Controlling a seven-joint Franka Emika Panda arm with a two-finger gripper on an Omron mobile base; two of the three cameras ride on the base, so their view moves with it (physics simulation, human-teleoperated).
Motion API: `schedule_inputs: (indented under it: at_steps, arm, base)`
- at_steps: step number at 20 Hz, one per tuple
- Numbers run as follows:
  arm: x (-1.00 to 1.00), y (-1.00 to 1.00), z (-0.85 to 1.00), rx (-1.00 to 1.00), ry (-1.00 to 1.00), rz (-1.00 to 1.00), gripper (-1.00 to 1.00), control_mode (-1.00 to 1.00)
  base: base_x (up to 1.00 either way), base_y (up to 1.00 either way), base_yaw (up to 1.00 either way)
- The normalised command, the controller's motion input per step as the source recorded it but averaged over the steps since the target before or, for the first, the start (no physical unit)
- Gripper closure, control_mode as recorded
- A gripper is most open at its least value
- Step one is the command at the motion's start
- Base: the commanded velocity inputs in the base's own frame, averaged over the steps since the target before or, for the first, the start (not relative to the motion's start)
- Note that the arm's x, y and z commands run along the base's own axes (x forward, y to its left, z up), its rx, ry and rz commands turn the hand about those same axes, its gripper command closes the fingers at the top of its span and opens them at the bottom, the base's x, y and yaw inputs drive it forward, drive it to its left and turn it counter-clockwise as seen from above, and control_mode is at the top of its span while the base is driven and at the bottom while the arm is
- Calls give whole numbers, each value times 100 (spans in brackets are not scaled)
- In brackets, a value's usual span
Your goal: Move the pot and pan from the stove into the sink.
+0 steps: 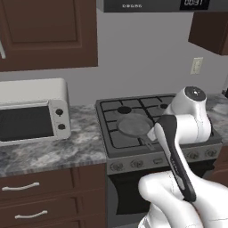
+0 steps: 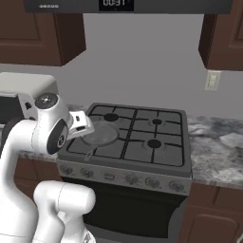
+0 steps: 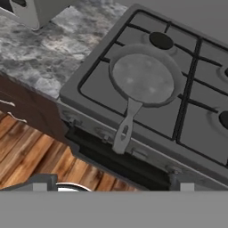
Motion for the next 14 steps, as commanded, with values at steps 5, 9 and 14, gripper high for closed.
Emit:
schedule_inputs:
  at_steps: [5, 9, 14]
  arm:
    - [4, 0, -14, 0, 0, -16, -100, -100]
    - [2, 0, -5, 0, 0, -10, -100, -100]
    - [0, 0, 0, 0, 0, 0, -100, -100]
  base:
    - [0, 0, 0]
    - [0, 0, 0]
    - [0, 0, 0]
